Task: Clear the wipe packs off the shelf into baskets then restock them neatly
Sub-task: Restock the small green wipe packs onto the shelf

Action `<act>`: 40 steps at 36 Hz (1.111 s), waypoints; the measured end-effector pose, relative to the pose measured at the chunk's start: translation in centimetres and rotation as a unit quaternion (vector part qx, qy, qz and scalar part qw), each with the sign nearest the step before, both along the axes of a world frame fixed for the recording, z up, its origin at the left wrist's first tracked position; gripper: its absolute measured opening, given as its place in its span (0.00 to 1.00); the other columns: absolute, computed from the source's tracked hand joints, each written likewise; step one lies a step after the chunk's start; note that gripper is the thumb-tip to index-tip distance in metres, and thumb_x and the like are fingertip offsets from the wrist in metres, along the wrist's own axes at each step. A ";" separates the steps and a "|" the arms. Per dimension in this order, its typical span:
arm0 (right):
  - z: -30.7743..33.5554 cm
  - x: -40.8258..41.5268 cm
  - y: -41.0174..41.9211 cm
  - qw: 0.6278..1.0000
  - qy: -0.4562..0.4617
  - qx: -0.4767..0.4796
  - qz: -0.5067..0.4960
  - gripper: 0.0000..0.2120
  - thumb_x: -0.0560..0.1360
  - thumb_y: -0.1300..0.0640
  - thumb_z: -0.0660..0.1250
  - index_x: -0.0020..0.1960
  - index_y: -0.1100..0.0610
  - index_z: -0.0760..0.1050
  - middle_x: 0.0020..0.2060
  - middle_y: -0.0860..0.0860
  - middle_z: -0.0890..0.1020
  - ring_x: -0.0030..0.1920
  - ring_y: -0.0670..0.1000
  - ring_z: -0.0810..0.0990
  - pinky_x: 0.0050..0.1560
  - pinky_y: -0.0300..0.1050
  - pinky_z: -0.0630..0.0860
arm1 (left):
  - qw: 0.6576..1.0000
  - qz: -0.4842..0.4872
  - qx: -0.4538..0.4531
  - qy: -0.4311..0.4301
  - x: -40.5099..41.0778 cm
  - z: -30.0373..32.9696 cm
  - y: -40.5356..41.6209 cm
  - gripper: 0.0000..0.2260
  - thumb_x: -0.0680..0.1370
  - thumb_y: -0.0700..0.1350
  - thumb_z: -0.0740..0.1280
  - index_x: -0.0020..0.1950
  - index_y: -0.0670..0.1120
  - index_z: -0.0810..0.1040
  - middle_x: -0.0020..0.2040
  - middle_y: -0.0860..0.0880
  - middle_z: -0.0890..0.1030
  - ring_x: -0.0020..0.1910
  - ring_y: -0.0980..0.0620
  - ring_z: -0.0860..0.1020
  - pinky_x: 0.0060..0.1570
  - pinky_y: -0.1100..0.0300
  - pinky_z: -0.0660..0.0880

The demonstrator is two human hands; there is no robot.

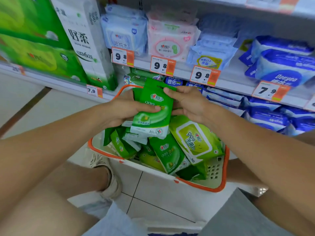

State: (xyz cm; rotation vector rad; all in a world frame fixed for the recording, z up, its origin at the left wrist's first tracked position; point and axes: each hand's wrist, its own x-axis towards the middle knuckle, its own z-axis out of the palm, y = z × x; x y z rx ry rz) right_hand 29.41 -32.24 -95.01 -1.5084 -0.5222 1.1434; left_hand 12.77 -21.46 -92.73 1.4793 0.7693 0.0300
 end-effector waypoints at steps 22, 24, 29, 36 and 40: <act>-5.1 1.6 5.5 0.791 -0.563 -0.135 0.198 0.07 0.77 0.57 0.72 0.50 0.60 0.85 0.49 0.56 0.86 0.49 0.57 0.83 0.51 0.48 0.78 | 0.975 0.212 0.061 0.041 -1.5 1.0 7.6 0.22 0.69 0.40 0.79 0.61 0.42 0.78 0.52 0.45 0.85 0.46 0.48 0.85 0.48 0.51 0.82; -4.0 2.4 5.7 0.820 -0.528 -0.117 0.189 0.06 0.78 0.57 0.71 0.47 0.60 0.83 0.45 0.54 0.83 0.45 0.54 0.80 0.46 0.46 0.74 | 0.974 0.216 0.050 0.037 -1.7 1.3 8.0 0.24 0.68 0.40 0.80 0.62 0.42 0.78 0.51 0.45 0.86 0.45 0.48 0.86 0.47 0.50 0.83; 2.1 4.5 5.8 0.901 -0.416 -0.066 0.106 0.11 0.82 0.57 0.64 0.41 0.51 0.71 0.39 0.56 0.77 0.40 0.56 0.76 0.46 0.53 0.77 | 0.975 0.220 0.025 0.014 -1.4 2.4 8.7 0.20 0.71 0.41 0.78 0.61 0.43 0.79 0.50 0.45 0.86 0.46 0.46 0.86 0.47 0.48 0.82; 11.3 5.0 5.6 0.959 -0.275 0.057 0.029 0.10 0.84 0.57 0.60 0.44 0.54 0.71 0.35 0.53 0.77 0.32 0.49 0.78 0.27 0.43 0.76 | 0.980 0.188 0.005 -0.065 2.1 6.9 8.2 0.25 0.68 0.56 0.78 0.63 0.49 0.80 0.55 0.48 0.85 0.55 0.44 0.83 0.61 0.43 0.76; 14.3 5.9 5.6 0.951 -0.277 0.123 -0.056 0.11 0.84 0.58 0.61 0.43 0.53 0.73 0.33 0.52 0.79 0.31 0.49 0.78 0.32 0.43 0.77 | 0.982 0.160 -0.014 -0.099 4.2 9.4 6.5 0.14 0.77 0.52 0.70 0.58 0.46 0.83 0.52 0.44 0.86 0.56 0.40 0.82 0.62 0.42 0.76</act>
